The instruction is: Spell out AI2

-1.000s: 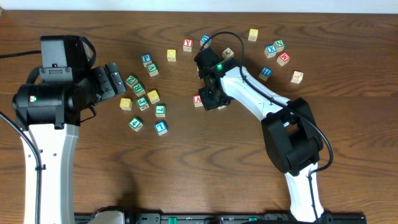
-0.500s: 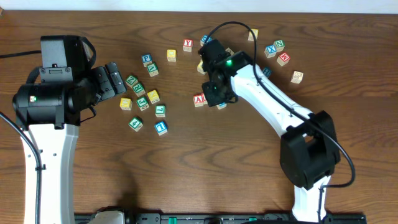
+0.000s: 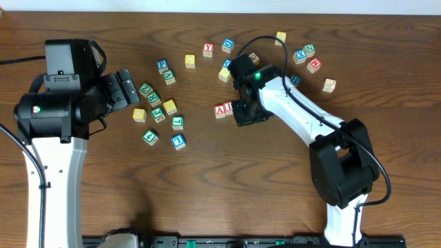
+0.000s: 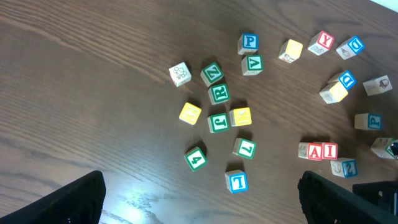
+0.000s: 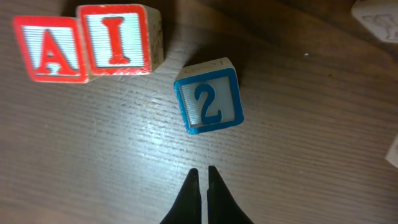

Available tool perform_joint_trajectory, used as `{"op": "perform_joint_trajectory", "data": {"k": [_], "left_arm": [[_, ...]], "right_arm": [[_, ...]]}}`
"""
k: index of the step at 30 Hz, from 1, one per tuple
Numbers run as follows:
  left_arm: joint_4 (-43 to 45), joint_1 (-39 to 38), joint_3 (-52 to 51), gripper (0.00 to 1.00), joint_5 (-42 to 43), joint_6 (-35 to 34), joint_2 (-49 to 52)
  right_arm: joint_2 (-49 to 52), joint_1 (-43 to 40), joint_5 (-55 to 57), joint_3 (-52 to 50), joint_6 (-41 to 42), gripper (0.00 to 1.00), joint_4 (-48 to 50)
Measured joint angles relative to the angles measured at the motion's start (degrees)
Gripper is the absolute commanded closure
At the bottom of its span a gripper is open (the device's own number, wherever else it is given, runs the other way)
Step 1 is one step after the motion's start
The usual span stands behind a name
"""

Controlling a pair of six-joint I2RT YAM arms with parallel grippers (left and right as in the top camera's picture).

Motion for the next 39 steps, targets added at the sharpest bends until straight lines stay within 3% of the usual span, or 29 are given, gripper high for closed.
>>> {"op": "perform_joint_trajectory", "data": {"k": [16, 30, 32, 33, 39], "left_arm": [[0.0, 0.0, 0.0, 0.02, 0.0, 0.0, 0.0], [4.6, 0.0, 0.0, 0.00, 0.3, 0.0, 0.0], [4.5, 0.0, 0.0, 0.21, 0.5, -0.1, 0.0], [4.3, 0.0, 0.0, 0.26, 0.6, -0.5, 0.0], [-0.2, 0.0, 0.0, 0.28, 1.3, -2.6, 1.7]], "right_arm": [[0.0, -5.5, -2.8, -0.5, 1.2, 0.99, -0.6], [0.0, -4.2, -4.7, -2.4, 1.2, 0.99, 3.5], [0.0, -4.2, -4.7, -2.4, 1.2, 0.99, 4.5], [0.0, -4.2, -4.7, -2.4, 1.2, 0.99, 4.9], [0.0, -4.2, -4.7, -2.4, 1.2, 0.99, 6.6]]}}
